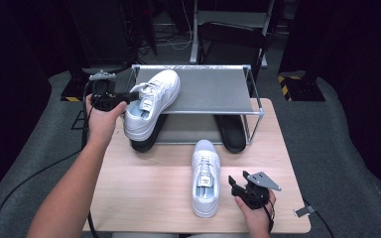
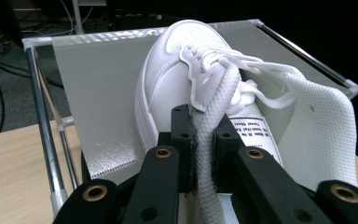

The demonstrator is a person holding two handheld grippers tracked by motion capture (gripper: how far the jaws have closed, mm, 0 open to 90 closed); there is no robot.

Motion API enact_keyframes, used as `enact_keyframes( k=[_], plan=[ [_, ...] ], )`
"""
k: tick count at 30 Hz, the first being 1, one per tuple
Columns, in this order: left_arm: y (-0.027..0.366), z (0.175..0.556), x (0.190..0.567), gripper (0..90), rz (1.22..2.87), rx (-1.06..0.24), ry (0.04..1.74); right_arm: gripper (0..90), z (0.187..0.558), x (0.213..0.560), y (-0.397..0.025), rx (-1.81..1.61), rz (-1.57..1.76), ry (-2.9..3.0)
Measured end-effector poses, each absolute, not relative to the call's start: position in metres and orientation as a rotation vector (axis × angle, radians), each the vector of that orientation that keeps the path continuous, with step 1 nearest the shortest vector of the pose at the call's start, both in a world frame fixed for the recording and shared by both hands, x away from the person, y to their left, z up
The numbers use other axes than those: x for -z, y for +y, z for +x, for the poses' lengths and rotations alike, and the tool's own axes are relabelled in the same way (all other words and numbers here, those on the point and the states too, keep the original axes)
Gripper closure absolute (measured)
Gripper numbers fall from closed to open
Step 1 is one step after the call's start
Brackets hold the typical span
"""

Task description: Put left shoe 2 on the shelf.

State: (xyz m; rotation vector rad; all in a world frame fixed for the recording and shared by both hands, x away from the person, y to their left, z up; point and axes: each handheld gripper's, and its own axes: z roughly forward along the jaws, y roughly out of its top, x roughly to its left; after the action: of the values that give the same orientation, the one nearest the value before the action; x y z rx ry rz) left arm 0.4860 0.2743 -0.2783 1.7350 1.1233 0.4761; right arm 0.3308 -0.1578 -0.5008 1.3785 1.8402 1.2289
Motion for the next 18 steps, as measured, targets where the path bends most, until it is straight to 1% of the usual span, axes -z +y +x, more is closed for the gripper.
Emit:
enact_keyframes(
  k=[18],
  plan=[
    [0.281,0.509,0.282,82.9,1.702,-0.506,1.199,39.3,0.331,0.502,-0.158,-1.228,1.373,1.849]
  ],
)
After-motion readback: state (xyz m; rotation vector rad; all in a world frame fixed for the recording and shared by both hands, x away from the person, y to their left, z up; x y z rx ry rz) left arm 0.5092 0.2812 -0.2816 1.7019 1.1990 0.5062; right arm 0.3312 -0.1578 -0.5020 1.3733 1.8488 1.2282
